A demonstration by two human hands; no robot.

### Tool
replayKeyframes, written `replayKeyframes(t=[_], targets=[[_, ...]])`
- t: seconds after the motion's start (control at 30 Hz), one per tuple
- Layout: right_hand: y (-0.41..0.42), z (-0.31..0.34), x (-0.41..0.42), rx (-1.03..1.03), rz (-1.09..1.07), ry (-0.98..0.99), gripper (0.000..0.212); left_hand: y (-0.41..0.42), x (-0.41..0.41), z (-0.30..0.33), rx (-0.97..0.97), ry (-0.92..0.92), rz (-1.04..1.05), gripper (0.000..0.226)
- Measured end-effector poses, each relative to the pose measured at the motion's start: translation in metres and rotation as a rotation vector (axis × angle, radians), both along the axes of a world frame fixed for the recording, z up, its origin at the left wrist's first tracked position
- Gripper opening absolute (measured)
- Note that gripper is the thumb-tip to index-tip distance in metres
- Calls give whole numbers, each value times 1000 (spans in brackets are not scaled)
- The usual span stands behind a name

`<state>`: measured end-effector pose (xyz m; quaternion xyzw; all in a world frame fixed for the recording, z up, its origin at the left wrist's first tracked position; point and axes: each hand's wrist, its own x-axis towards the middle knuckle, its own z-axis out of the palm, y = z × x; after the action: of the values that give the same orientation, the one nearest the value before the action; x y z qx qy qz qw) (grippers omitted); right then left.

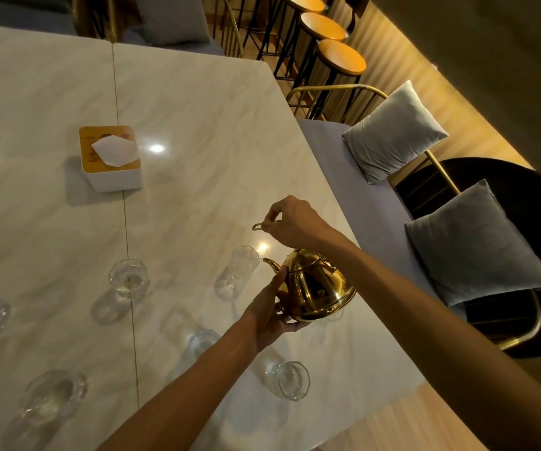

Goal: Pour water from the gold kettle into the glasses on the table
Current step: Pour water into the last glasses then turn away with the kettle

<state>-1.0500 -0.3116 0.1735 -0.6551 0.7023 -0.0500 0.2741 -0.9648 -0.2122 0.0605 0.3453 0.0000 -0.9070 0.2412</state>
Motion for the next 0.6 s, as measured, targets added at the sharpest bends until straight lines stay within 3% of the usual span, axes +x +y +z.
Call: replayKeyframes(t=[0.6], targets=[[4, 7, 4, -6, 1, 10, 24, 3, 1, 0, -20, 26, -10, 61]])
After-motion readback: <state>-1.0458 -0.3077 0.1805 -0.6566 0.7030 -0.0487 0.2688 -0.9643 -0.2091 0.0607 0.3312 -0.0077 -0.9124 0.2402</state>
